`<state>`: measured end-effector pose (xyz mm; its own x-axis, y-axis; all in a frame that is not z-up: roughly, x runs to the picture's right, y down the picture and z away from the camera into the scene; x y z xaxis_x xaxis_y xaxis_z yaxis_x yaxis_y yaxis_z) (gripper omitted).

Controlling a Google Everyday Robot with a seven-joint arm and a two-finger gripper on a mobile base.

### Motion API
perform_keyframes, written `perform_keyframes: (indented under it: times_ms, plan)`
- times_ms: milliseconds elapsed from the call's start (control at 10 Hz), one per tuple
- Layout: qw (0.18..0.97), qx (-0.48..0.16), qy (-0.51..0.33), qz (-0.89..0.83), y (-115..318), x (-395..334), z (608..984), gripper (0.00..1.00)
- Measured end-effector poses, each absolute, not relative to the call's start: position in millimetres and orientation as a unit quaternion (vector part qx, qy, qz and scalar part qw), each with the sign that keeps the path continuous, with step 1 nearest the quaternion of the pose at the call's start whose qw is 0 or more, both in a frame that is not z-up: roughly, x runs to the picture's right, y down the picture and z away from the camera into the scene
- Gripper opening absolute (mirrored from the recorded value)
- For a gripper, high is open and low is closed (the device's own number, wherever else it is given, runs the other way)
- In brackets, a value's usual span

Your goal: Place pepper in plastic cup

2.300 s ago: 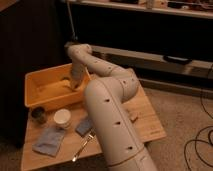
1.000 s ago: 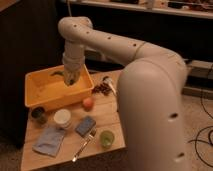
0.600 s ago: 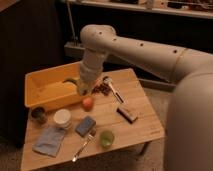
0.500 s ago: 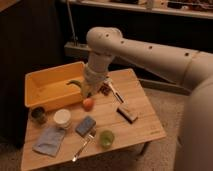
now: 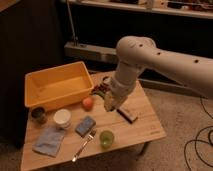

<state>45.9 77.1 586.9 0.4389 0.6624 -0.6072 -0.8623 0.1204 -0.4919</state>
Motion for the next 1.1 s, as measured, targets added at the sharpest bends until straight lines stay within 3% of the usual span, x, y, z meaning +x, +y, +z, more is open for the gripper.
perform_keyframes:
  times_ms: [1100]
  plan:
    - [0.739, -0.431, 0.132, 0.5, 93, 49, 579, 0.04]
